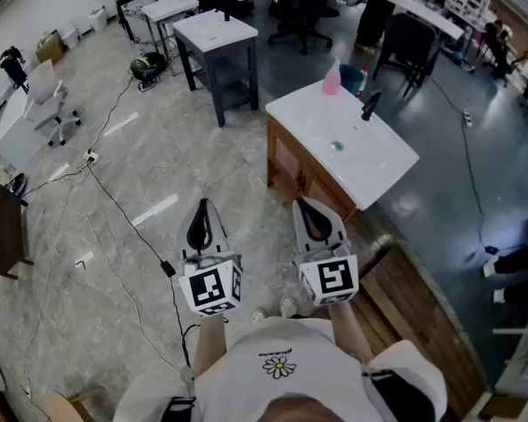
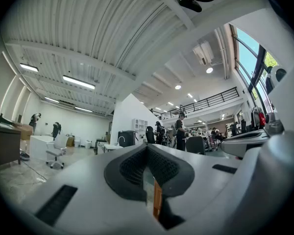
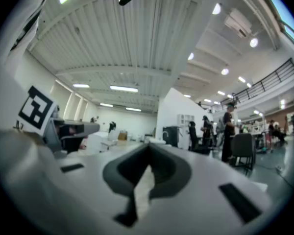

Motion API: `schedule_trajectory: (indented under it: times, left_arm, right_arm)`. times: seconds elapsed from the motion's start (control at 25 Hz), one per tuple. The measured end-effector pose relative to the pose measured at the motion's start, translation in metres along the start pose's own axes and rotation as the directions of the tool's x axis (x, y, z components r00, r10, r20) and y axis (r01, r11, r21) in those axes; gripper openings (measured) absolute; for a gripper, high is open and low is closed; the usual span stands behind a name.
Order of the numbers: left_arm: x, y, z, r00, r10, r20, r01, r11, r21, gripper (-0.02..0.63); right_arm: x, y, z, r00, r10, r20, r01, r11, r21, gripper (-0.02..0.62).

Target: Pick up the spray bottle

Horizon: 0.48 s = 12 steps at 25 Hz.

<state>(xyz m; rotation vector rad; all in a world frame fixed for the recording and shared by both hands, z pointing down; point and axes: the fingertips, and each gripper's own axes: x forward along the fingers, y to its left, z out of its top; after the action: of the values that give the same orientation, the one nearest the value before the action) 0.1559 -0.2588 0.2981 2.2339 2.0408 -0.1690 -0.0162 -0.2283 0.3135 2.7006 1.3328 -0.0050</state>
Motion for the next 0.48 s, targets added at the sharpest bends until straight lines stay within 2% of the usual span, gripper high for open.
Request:
schedule_trajectory:
  times: [0.48]
  left_arm:
    - [-0.0009, -0.0115, -0.0043, 1.0, -0.011, -0.006, 0.011, 1.0, 0.009, 0.018]
  right_arm:
    - [-0.0074, -0.0016, -0.0064, 1.0, 0.017, -0.009, -0.017, 1.0, -0.001, 0.029]
